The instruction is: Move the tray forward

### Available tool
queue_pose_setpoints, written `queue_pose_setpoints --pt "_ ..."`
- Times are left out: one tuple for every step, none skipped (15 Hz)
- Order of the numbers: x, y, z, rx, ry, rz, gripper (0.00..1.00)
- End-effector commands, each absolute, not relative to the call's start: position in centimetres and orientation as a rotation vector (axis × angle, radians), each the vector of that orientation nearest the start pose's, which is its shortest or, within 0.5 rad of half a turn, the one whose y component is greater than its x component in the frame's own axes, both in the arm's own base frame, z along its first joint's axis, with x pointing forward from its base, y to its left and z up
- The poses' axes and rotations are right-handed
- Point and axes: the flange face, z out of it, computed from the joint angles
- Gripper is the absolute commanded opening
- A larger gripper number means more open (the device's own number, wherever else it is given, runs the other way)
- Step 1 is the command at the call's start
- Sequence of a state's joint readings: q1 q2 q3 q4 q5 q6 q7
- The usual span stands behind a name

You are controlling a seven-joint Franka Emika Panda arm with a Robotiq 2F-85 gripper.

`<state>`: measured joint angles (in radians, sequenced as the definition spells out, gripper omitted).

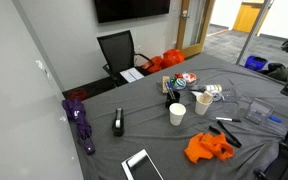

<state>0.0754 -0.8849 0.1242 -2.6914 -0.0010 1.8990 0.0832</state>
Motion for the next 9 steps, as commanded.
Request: queue_pose_setpoints --pt "29.3 6.1 48.8 -3.221 -0.122 -0.159 1.0" --pt "29.3 6.1 48.8 -3.221 -0.122 -0.159 1.0" --pt "29.3 6.1 48.8 -3.221 -0.122 -0.159 1.0" --pt "29.3 6.1 48.8 -3.221 -0.122 -0.159 1.0" --pt "29.3 6.1 48.8 -3.221 -0.122 -0.159 1.0" --pt "29.7 5.7 48.7 -3.201 -0.116 -0.141 1.0" --pt "30.0 5.4 48.7 -3.183 -0.085 -0.151 1.0" --pt "30.7 4.5 48.6 -3.162 -0.037 -0.163 1.0" --pt "31.2 3.9 48.6 -3.146 -0.003 -0.174 1.0"
